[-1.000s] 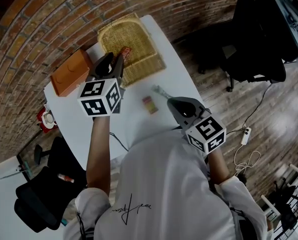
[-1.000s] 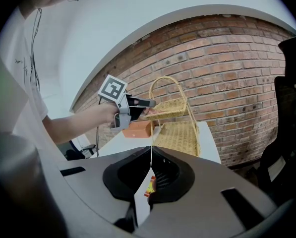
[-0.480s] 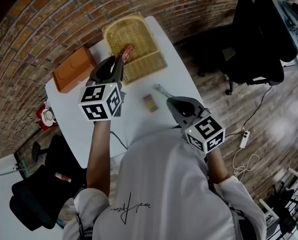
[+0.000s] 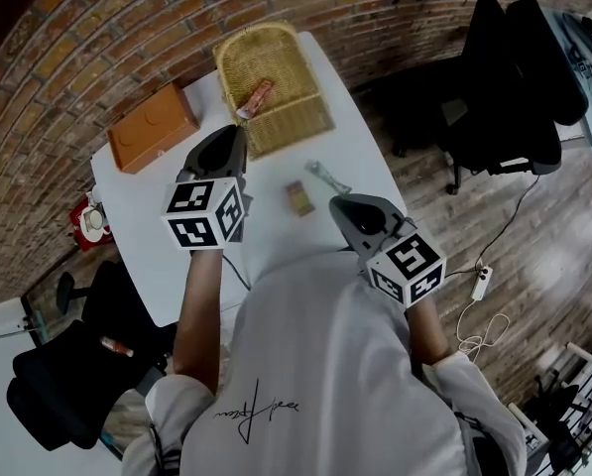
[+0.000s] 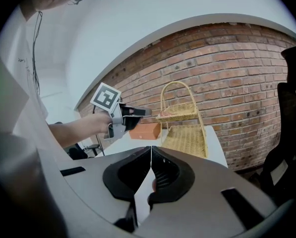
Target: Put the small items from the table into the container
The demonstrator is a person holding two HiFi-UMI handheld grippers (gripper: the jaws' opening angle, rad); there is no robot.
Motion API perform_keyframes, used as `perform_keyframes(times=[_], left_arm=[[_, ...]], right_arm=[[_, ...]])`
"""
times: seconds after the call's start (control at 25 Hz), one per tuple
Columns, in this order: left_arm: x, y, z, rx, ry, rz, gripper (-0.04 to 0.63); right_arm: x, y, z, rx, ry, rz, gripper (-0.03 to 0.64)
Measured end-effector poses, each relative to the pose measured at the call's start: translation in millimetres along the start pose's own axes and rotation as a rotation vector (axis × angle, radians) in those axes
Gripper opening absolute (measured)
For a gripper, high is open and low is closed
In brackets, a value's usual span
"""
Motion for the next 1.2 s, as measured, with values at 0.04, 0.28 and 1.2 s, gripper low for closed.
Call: perform_keyframes(times=[0.04,0.28,1.2], left_arm=[[4,-2,-3,0.002,0.003,-0.003,0.033],[38,-15,-17,0.025,0.044,-0.019,0.023],[97,-61,-58,0.103,0.091,-0.054,0.012]], right_arm=[[1,2,-1,-0.007,-0.004,-0.005,0.021],[10,11,1,-0.019,0.014,-0.018,0.021],[24,34,7,-0.053,0.008,-0.028,0.021]])
Point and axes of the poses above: the fingertips, and each gripper's own axes: z forward along the fingers, y to its left, x out of its underside, the point moved 7 cm from there along -z, backward along the fingers, and after that the axes turned 12 degrees about z, right-handed, at the moved point
